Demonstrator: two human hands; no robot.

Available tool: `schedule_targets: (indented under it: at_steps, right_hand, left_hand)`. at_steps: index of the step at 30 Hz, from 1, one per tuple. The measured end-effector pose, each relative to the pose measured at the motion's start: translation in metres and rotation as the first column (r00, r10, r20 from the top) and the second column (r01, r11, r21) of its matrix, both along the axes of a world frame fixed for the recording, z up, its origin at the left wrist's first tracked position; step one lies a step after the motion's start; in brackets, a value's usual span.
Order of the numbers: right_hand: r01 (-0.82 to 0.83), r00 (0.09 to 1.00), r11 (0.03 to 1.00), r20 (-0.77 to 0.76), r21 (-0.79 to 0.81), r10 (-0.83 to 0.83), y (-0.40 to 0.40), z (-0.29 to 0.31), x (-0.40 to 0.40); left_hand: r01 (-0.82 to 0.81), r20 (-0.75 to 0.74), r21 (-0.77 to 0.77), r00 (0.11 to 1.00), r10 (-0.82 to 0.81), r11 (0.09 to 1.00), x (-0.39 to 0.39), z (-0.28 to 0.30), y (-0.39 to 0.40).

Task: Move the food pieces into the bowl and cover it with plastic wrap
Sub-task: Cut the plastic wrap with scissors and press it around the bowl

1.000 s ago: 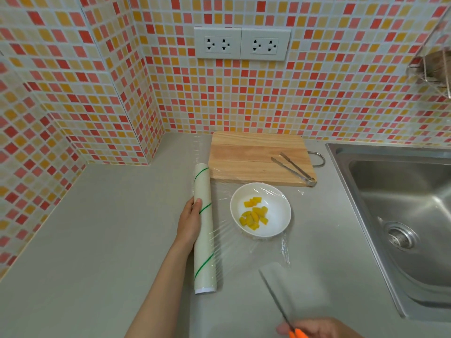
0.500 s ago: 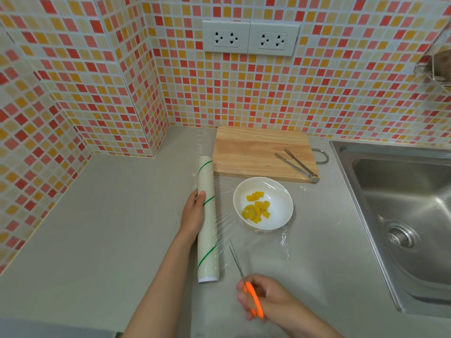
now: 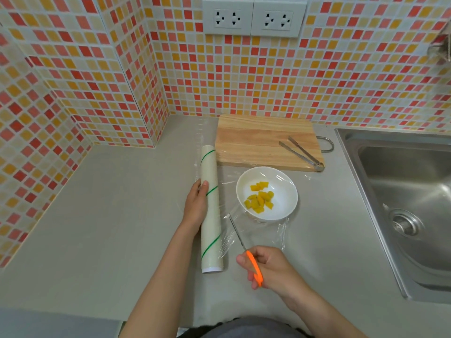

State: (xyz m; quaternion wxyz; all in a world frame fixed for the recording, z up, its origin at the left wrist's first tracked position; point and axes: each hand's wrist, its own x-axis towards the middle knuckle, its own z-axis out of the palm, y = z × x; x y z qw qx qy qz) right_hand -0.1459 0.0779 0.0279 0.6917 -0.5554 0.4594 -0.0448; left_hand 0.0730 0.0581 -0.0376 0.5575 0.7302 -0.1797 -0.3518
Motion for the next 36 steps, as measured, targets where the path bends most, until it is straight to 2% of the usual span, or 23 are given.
schedule_targets:
  at_steps: [9, 14, 19, 30, 36]
  right_hand:
    - [0.058, 0.998, 0.998, -0.003, -0.035, -0.058, -0.005, -0.002, 0.013]
    - [0.036, 0.999, 0.999, -0.018, -0.039, -0.036, -0.009, 0.002, 0.023]
    - [0.099, 0.995, 0.994, 0.037, -0.051, -0.098, -0.013, 0.003, 0.030]
    - [0.093, 0.994, 0.993, 0.057, -0.076, -0.089, -0.016, 0.004, 0.046]
    - [0.103, 0.993, 0.993, 0.060, -0.052, -0.100, -0.022, 0.006, 0.056]
  left_hand:
    - [-0.001, -0.025, -0.049, 1.000, -0.001, 0.999, -0.001, 0.002, 0.001]
    - [0.009, -0.026, -0.044, 1.000, -0.010, 0.999, -0.001, 0.002, 0.003]
    - [0.012, -0.049, -0.061, 0.999, -0.015, 0.998, -0.001, 0.005, 0.004]
    - [-0.008, -0.128, -0.089, 0.992, -0.003, 0.996, -0.002, 0.010, 0.012]
    - [-0.001, -0.103, -0.110, 0.995, -0.011, 0.994, -0.005, 0.016, 0.020]
